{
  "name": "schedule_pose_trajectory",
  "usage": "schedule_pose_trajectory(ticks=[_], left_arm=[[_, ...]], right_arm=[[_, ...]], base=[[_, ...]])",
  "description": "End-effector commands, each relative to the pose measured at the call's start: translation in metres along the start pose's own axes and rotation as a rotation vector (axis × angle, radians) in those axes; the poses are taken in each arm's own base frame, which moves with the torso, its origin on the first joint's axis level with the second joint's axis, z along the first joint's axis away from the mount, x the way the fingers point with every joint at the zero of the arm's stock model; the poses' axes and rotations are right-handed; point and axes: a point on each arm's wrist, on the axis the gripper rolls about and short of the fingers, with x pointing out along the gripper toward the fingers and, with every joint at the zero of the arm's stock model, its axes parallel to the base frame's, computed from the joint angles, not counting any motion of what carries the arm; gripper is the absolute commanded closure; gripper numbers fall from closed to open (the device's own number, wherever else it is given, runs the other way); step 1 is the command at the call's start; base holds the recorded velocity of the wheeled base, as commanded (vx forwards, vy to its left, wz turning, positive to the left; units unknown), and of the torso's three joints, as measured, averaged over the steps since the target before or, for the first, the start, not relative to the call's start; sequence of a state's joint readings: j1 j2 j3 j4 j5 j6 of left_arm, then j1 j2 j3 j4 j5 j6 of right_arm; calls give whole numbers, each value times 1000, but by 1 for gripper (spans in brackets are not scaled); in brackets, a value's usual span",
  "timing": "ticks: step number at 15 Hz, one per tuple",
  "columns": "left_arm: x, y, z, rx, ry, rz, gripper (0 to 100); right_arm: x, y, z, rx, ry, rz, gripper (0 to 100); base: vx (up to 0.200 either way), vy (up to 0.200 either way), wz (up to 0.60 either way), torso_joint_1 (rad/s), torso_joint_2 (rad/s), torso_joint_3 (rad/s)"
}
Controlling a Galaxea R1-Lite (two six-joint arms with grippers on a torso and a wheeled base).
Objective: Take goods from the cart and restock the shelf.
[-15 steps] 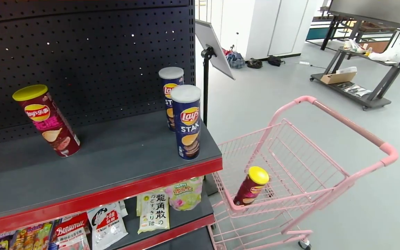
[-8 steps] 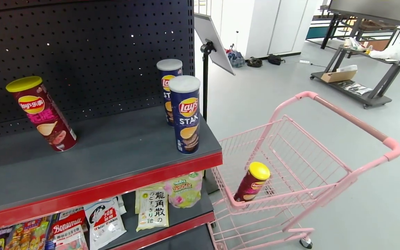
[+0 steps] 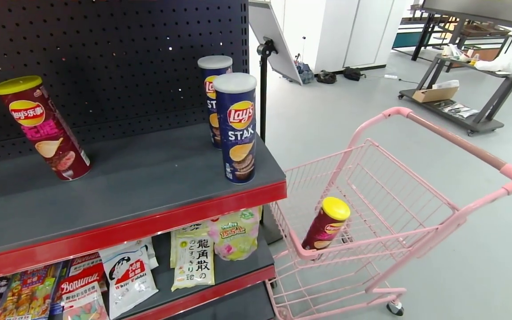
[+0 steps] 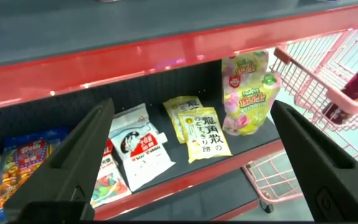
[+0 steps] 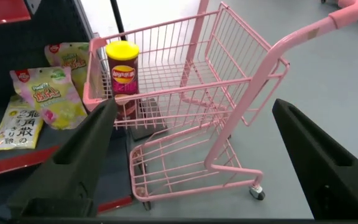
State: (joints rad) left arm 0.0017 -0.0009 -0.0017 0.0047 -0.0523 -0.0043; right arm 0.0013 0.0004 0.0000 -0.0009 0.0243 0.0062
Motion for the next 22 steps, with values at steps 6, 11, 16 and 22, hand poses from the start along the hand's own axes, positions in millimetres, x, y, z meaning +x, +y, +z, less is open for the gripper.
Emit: schedule_pose_trajectory(ticks=[6,11,16,22], left_arm=[[0,0,0,0,1,0,0],[0,0,0,0,1,0,0],[0,0,0,-2,2,0,0],[0,0,0,0,2,0,0]], right_arm=[[0,0,0,-2,0,-1,0],[0,0,0,-11,8,7,0],[34,0,112,207,80,-22,0],[184,28,78,230,340,282,0]], base=[[0,0,0,-163,456,290],[0,0,0,-129,435,288],[0,0,0,-13,32,24],[0,0,0,0,0,0]])
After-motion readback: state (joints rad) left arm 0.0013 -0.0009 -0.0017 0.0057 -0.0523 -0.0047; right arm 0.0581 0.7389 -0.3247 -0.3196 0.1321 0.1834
